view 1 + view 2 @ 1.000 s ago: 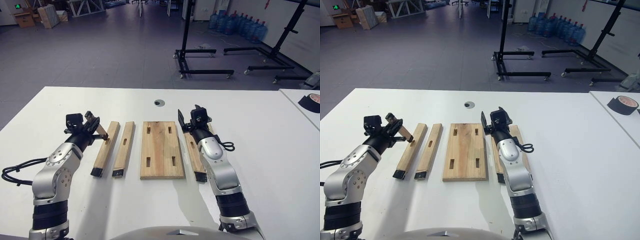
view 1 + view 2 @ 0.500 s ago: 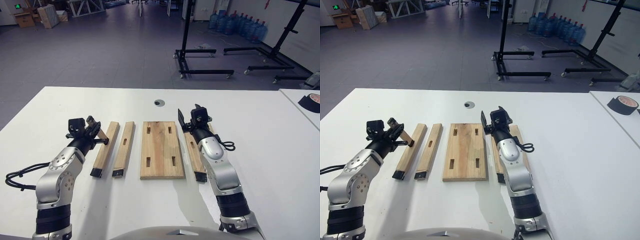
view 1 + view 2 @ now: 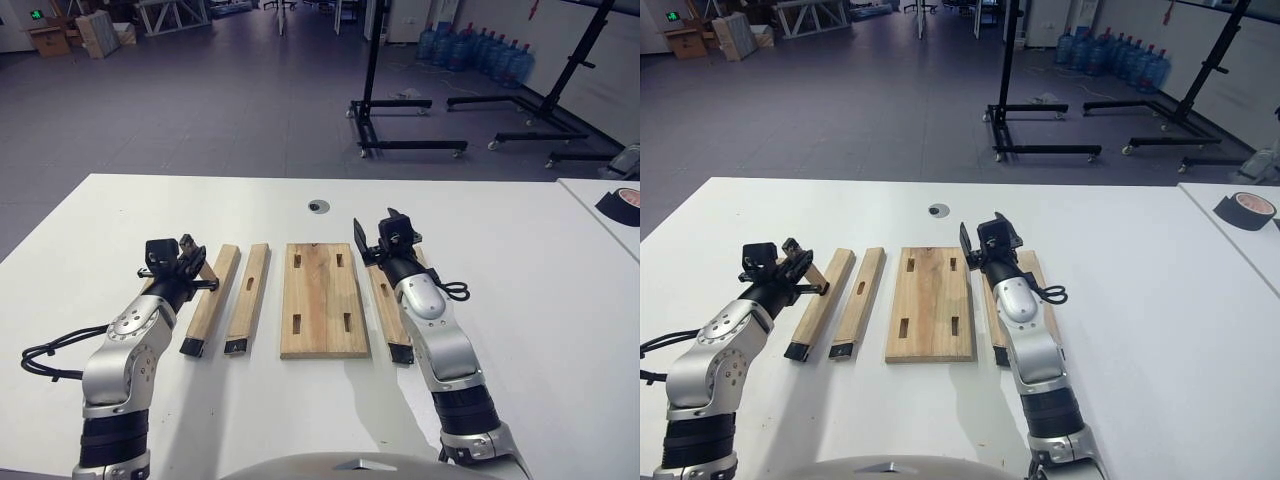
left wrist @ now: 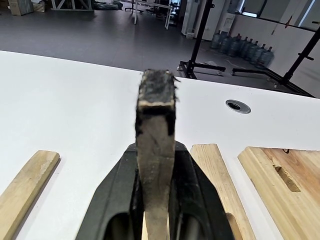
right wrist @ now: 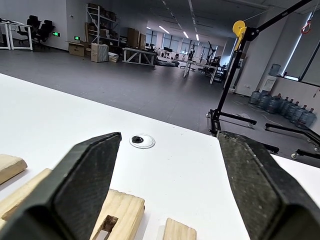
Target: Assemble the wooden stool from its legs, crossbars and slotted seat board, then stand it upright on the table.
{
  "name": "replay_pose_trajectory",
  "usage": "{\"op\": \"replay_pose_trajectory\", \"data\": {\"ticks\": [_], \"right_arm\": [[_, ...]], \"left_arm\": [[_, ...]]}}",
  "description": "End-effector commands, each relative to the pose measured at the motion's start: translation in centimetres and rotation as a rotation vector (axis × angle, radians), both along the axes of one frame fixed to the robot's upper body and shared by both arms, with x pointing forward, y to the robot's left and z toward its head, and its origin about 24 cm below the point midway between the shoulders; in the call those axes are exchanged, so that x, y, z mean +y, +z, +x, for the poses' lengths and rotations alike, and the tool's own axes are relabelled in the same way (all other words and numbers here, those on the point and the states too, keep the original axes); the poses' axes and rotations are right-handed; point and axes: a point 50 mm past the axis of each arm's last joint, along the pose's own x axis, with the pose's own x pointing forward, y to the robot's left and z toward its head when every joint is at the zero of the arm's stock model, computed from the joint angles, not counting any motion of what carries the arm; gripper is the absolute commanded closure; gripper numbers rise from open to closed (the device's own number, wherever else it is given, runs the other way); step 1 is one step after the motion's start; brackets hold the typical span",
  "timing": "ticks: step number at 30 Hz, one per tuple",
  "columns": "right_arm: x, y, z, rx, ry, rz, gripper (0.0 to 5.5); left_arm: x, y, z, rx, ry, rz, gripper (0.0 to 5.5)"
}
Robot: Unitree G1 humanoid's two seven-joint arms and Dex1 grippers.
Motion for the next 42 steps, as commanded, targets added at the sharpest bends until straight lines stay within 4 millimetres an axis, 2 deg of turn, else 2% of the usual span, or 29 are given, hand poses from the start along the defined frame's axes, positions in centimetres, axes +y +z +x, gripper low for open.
{"op": "replay_pose_trajectory", "data": {"ticks": [1,6,11,12,21,23,32,39,42], "right_arm": [[0.0,0.4,0.2,-0.01,0.005,-0.016,1.94],[0.0,0.4,0.2,-0.012,0.009,-0.021,1.94],[0.1,0.4,0.3,-0.017,0.011,-0.026,1.94],[0.1,0.4,0.3,-0.019,0.012,-0.027,1.94],[0.2,0.4,0.3,-0.025,0.008,-0.024,1.94],[0.2,0.5,0.3,-0.028,0.007,-0.022,1.94],[0.2,0.6,0.3,-0.035,0.002,-0.017,1.94],[0.3,0.6,0.4,-0.04,-0.001,-0.015,1.94],[0.3,0.6,0.4,-0.043,-0.001,-0.014,1.94]], "left_arm": [[0.2,-2.4,-0.7,0.112,0.009,0.023,5.12],[0.0,-3.1,-0.9,0.128,0.007,0.026,5.12],[-0.1,-2.8,-0.6,0.113,0.008,0.017,5.12],[-0.1,-2.7,-0.5,0.109,0.008,0.016,4.83],[0.1,-1.6,0.1,0.059,0.029,0.008,3.47],[0.2,-1.4,0.2,0.047,0.033,0.006,3.47],[-0.3,1.8,0.9,-0.113,0.002,-0.03,3.47],[0.3,3.8,1.4,-0.212,0.015,-0.021,3.47],[0.2,5.2,1.5,-0.293,0.01,0.006,3.06]]}}
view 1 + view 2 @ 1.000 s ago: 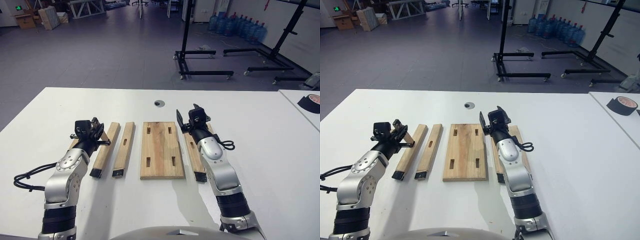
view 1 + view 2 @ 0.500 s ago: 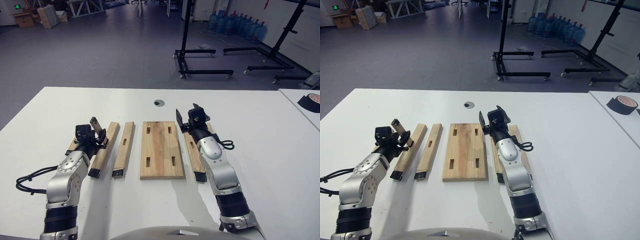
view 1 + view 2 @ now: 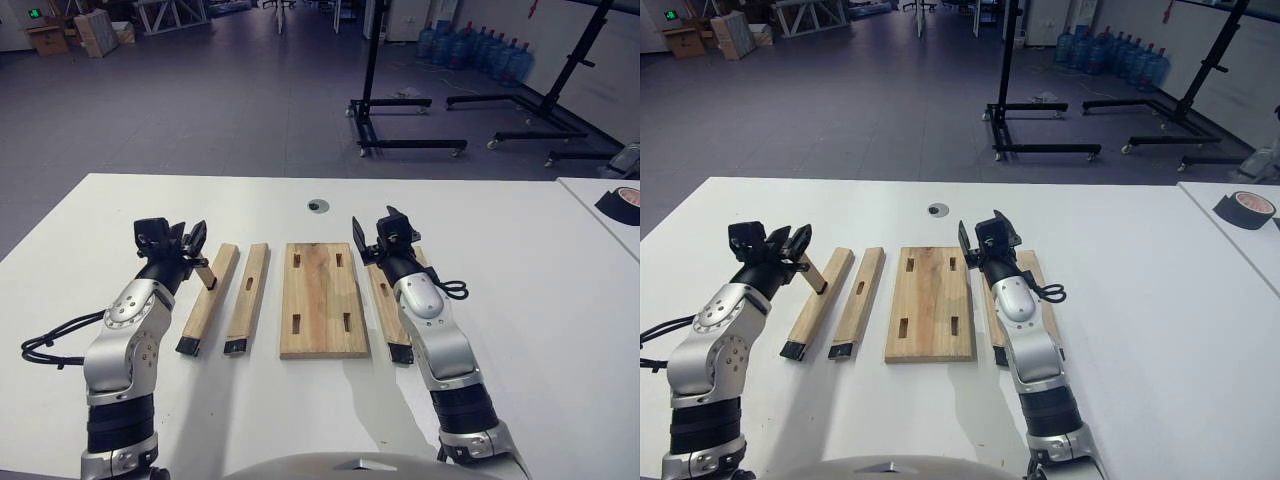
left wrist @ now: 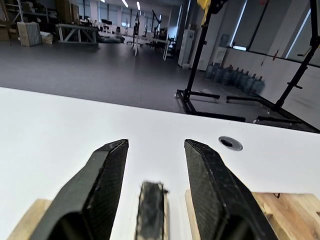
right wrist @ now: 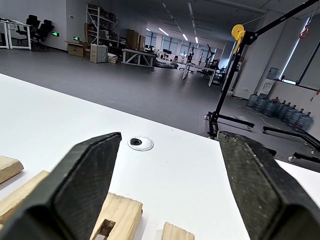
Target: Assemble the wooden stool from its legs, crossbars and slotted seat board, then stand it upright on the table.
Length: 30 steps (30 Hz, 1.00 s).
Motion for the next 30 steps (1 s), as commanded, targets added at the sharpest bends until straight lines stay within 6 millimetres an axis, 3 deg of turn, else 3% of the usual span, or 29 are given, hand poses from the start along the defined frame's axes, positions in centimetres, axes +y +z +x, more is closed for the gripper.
{"op": "replay_pose_trajectory", "data": {"ticks": [1,10,24,30], "right_arm": [[0.2,0.4,0.3,-0.02,0.001,-0.003,1.94],[0.3,0.5,0.6,-0.026,0.008,-0.006,1.94],[1.0,0.5,0.9,-0.042,0.034,-0.013,1.94],[1.1,0.6,0.8,-0.049,0.04,-0.016,1.94]], "left_arm": [[-0.1,2.3,0.3,-0.124,-0.007,0.05,2.91],[-0.7,3.7,0.5,-0.255,-0.018,0.125,1.52],[0.2,3.5,3.1,-0.32,0.051,0.108,1.48],[0.3,5.3,4.0,-0.37,0.039,0.023,1.48]]}}
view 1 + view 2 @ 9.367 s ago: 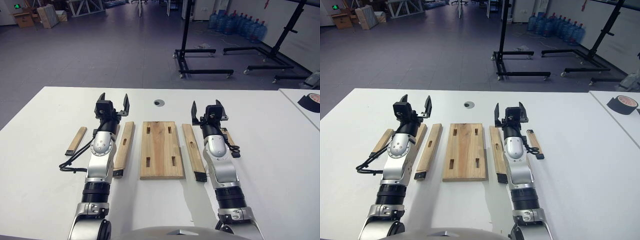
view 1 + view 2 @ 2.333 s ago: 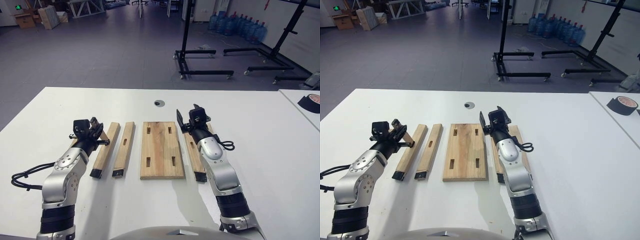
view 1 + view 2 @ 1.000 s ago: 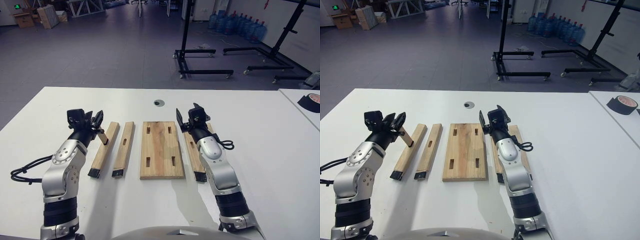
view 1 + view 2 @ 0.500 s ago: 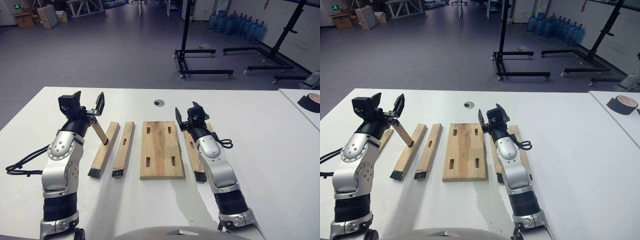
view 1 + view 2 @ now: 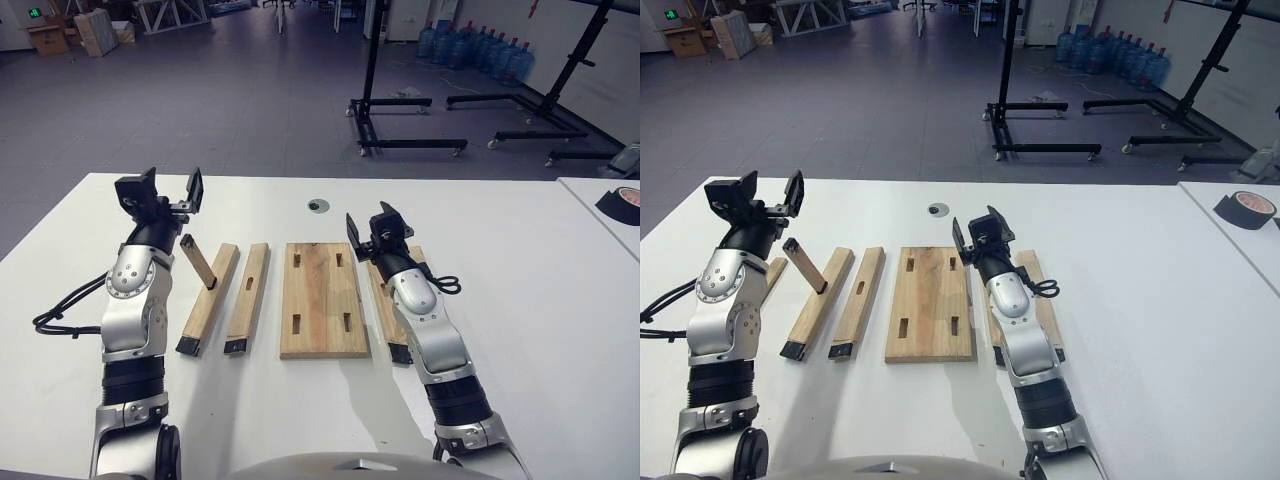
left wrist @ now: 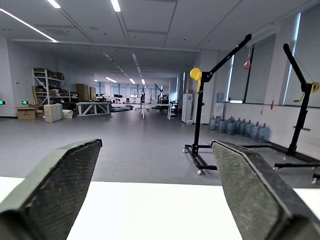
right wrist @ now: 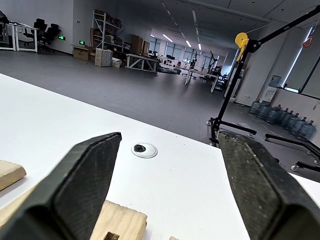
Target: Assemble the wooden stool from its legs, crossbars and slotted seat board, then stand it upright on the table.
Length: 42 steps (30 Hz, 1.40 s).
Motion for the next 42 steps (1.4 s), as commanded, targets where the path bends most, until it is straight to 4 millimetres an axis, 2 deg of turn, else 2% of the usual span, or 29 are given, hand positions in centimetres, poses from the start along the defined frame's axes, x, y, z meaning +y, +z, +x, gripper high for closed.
{"op": "replay_pose_trajectory", "data": {"ticks": [1,3,5,8,11,13,15,20,28,31,37,39,42], "right_arm": [[0.4,0.6,0.2,-0.022,0.015,-0.003,1.94],[0.5,0.5,0.1,-0.023,0.015,-0.004,1.94],[0.6,0.5,0.1,-0.022,0.017,-0.005,1.94],[0.7,0.5,0.1,-0.019,0.024,-0.009,1.94],[0.6,0.4,0.1,-0.015,0.023,-0.012,1.94],[0.6,0.3,0.1,-0.013,0.025,-0.014,1.94],[0.5,0.3,0.2,-0.013,0.024,-0.015,1.94],[0.5,0.4,0.4,-0.017,0.018,-0.014,1.94],[0.5,0.5,0.5,-0.023,0.012,-0.01,1.94],[0.5,0.5,0.4,-0.025,0.01,-0.008,1.94],[0.4,0.4,0.2,-0.026,0.007,-0.007,1.94],[0.2,0.4,0.1,-0.024,0.0,-0.008,1.94],[-0.3,0.1,-0.4,-0.014,-0.022,-0.01,1.94]], "left_arm": [[-0.1,1.6,0.5,-0.039,-0.024,-0.047,1.48],[-0.2,2.0,0.8,-0.043,-0.049,-0.089,1.48],[-0.6,1.4,1.3,-0.002,-0.084,-0.11,1.48],[-0.9,-3.4,2.0,0.21,-0.088,-0.081,1.48],[-1.3,-8.2,1.2,0.387,-0.102,-0.067,1.48],[-1.4,-9.6,0.8,0.425,-0.106,-0.07,1.48],[-1.5,-9.1,1.0,0.395,-0.113,-0.088,1.48],[-1.3,-6.4,1.7,0.295,-0.124,-0.089,1.48],[-1.2,0.7,1.6,0.063,-0.127,-0.105,1.48],[-1.2,2.6,1.2,0.0,-0.133,-0.119,1.48],[-0.3,3.3,-0.2,-0.031,-0.126,-0.126,1.48],[0.7,2.9,-1.7,-0.038,-0.134,-0.132,1.48],[0.8,1.2,-4.9,-0.037,-0.15,-0.115,1.48]]}}
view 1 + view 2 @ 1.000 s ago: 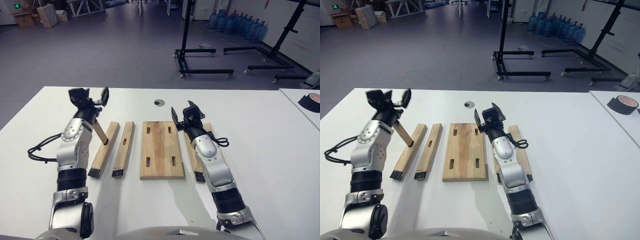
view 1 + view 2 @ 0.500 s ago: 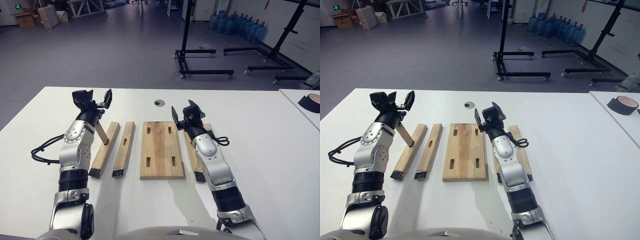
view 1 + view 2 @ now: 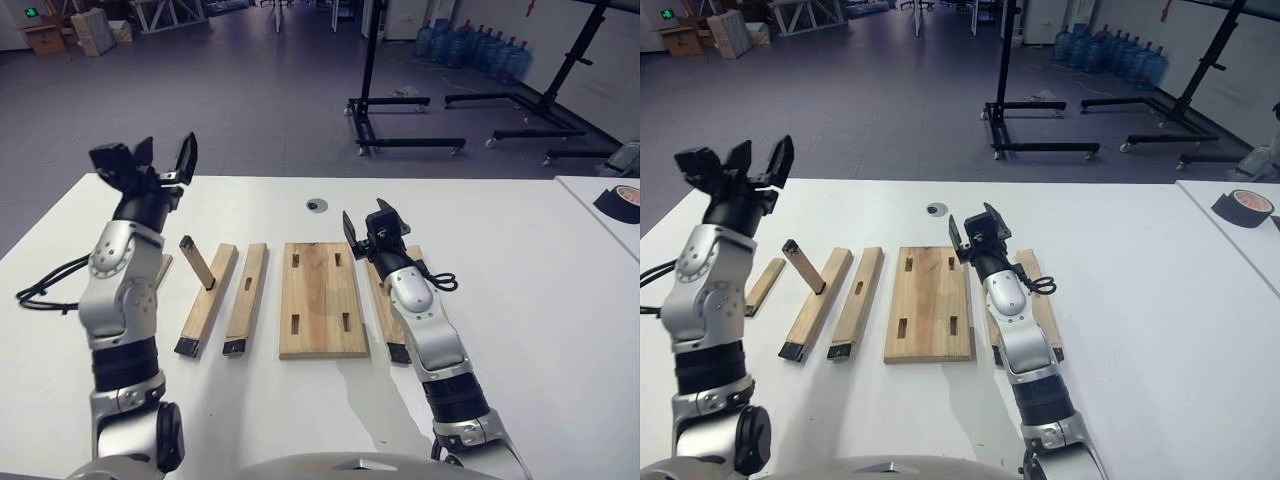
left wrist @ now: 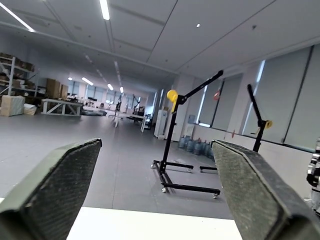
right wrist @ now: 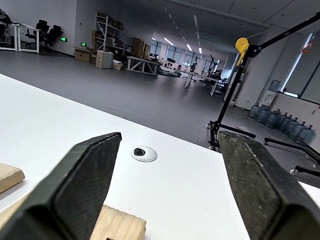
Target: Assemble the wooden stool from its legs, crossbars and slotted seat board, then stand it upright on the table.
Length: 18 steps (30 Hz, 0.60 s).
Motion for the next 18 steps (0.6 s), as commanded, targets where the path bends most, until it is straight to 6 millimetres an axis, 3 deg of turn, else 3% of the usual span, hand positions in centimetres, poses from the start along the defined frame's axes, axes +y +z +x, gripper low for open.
{"op": "replay_pose_trajectory", "data": {"ticks": [1,5,11,18], "right_arm": [[-0.7,-0.2,-0.7,0.007,-0.03,-0.003,1.94],[-1.4,-0.4,-1.2,0.022,-0.058,-0.005,1.94],[-1.3,-0.4,-1.6,0.037,-0.048,-0.009,1.94],[-1.0,-0.4,-1.7,0.043,-0.03,-0.013,1.94]], "left_arm": [[0.1,-2.5,-4.1,0.031,0.012,0.041,1.48],[-1.0,-6.4,-7.4,0.187,0.007,0.083,1.48],[-1.2,-12.1,-9.5,0.511,-0.027,0.123,1.48],[-1.4,-14.1,-9.2,0.715,-0.068,0.2,1.48]]}}
